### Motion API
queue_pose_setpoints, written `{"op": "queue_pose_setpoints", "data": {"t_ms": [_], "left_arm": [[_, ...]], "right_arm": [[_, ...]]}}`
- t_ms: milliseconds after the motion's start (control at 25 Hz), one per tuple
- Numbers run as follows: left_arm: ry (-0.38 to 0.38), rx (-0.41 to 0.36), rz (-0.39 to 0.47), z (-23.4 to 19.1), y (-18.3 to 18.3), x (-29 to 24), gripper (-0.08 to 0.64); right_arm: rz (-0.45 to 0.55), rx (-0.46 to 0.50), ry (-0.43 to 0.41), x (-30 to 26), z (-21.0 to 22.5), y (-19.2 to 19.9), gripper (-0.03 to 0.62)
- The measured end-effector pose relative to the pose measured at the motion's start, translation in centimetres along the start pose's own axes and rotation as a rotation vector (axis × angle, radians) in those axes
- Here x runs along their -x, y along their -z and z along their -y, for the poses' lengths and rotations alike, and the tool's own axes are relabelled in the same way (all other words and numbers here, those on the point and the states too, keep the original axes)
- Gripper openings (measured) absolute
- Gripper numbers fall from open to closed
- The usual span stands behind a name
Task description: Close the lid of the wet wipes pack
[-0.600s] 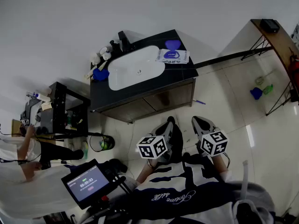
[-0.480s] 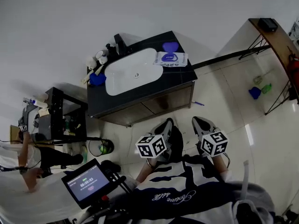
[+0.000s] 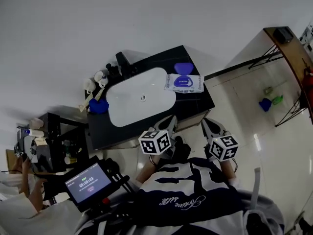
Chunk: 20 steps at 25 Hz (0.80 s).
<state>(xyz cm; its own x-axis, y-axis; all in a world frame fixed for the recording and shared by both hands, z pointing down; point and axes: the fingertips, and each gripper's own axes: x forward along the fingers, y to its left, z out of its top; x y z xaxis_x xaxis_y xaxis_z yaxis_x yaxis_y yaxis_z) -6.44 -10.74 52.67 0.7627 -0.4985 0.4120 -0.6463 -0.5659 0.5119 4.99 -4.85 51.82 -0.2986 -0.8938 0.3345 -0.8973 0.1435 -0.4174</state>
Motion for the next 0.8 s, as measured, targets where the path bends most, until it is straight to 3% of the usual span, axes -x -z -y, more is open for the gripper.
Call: {"op": "queue_pose_setpoints", "data": {"t_ms": [160,480,800], "left_arm": [[0.011,-0.002,-0.023,-3.1,-3.0,-3.1,-0.002],[0.009,0.064,-0.107,-6.8,-3.7,-8.5,-0.002],[-0.090,0.171,-0.123,-10.5,-3.0,-12.2,-0.002]], "right_arm": [[0.028,-0.028,0.057,-3.3,1.6,-2.0,0.000],[-0.016,-0.058,0.148,-6.2,5.4,-3.8,0.000],[-0.095,-0.012,0.082,-10.5,8.3,-6.2,0.000]]}}
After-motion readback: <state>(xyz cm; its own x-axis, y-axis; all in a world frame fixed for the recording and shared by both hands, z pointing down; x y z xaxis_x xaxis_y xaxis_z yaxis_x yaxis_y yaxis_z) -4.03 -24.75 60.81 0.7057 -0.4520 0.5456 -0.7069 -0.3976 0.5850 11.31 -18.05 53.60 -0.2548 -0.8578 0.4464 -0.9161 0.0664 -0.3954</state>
